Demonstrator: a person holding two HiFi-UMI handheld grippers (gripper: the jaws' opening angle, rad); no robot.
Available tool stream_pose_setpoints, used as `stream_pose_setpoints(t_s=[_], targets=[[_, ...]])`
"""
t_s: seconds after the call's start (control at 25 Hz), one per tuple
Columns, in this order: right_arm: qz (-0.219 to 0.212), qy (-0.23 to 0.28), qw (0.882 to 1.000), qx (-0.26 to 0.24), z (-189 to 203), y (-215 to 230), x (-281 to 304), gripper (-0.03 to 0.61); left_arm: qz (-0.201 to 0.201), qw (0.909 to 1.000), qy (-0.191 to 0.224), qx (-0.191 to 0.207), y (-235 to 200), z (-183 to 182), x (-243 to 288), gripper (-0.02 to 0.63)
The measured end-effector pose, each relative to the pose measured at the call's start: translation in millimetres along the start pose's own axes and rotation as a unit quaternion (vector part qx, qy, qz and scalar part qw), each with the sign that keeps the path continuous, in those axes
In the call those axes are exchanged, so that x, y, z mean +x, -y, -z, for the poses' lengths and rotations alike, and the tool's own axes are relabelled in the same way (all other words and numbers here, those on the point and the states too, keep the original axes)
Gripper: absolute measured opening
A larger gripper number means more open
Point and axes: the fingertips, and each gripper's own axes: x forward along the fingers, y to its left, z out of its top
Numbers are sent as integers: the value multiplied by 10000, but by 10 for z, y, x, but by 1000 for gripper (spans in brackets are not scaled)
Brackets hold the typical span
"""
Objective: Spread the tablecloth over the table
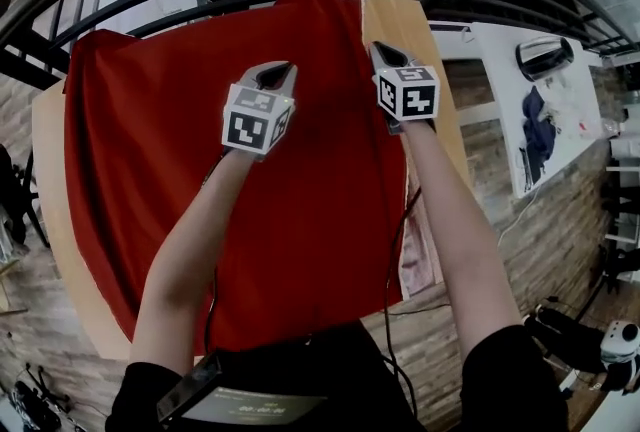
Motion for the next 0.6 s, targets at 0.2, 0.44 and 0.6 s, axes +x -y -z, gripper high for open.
stream_pose_setpoints(t_s=[0.2,0.44,0.6], targets=[[-207,-66,9996,-205,121,493,422,9,-348,9987,-368,23,219,181,606,6],[-684,-150,9972,-276,159,652,954,11,-873,9936,-691,-193,89,333,1020,6],[-889,-253,9953,-288,169,754,1220,94,-1126,9898,-828,-289,-7,340,1172,6]])
